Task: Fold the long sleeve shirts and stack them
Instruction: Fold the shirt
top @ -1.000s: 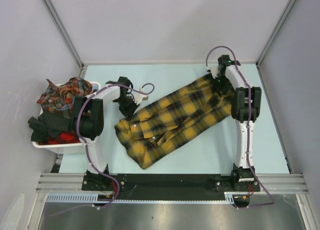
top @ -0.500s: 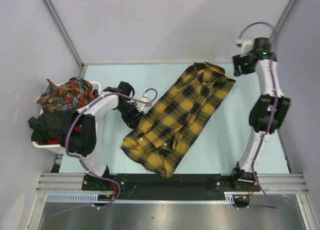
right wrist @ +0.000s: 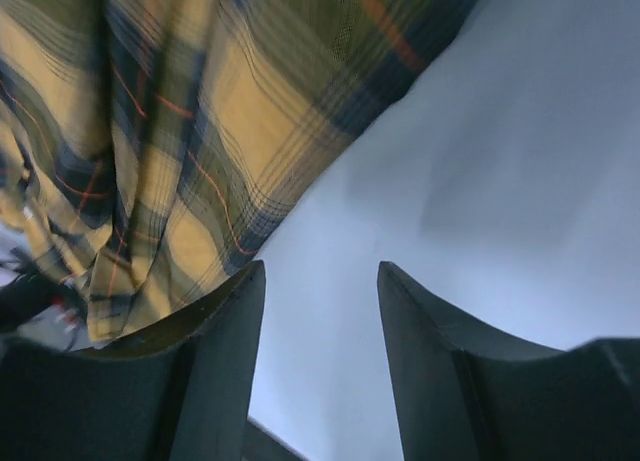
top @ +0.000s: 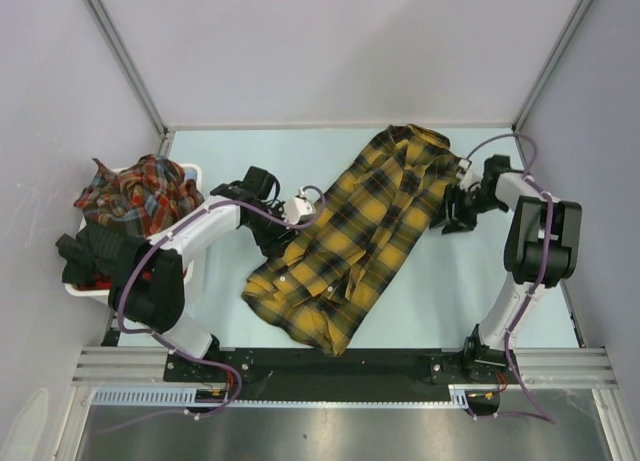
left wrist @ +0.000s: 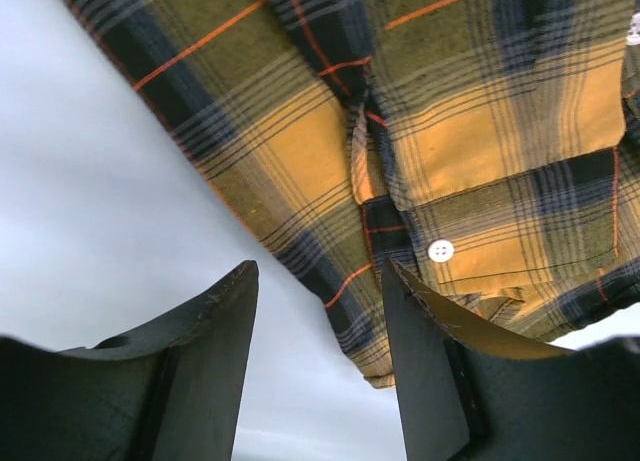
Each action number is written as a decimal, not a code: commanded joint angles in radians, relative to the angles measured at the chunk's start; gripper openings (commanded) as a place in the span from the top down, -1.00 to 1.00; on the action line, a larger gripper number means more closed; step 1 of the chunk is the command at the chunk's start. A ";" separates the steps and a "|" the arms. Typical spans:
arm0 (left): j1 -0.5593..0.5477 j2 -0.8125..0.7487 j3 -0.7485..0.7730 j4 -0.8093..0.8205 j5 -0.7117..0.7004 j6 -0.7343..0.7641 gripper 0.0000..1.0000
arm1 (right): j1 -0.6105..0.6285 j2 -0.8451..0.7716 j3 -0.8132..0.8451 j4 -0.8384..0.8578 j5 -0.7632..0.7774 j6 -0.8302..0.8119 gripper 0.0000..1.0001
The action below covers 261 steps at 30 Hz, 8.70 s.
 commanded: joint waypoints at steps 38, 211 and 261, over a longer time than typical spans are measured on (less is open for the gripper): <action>-0.166 0.187 -0.099 0.106 0.195 -0.343 0.41 | 0.006 0.348 0.293 -0.068 0.148 -0.083 0.96; 0.033 0.326 0.441 0.364 0.402 -0.626 -0.61 | 0.231 0.020 0.195 0.158 -0.353 -0.028 0.37; 0.046 0.470 0.400 0.467 0.323 -0.765 -0.61 | 0.087 0.184 0.126 0.535 -0.137 0.190 -0.25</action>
